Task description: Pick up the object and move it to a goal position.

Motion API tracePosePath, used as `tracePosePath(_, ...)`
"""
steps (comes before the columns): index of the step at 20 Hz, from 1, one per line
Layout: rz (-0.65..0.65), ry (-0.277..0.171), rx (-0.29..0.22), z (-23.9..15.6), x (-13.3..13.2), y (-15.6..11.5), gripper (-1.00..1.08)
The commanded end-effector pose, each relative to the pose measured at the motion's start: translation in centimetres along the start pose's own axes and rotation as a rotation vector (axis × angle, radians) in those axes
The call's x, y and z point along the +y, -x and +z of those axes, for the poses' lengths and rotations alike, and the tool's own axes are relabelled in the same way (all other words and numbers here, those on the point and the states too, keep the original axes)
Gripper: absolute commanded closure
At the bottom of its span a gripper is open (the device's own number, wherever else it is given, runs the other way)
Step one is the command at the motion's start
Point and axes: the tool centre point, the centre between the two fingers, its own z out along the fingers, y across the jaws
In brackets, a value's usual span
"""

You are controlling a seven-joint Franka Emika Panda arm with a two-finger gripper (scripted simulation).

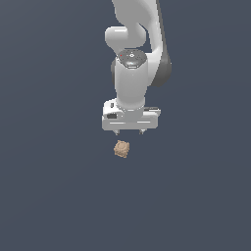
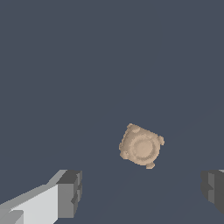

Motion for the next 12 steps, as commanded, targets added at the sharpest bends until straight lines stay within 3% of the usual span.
tracePosePath(1, 0.0, 0.0, 0.0, 0.0, 0.0, 0.0, -0.92)
tracePosePath(12, -0.061, 0.01, 0.035, -1.2, -1.1, -0.9, -0.92)
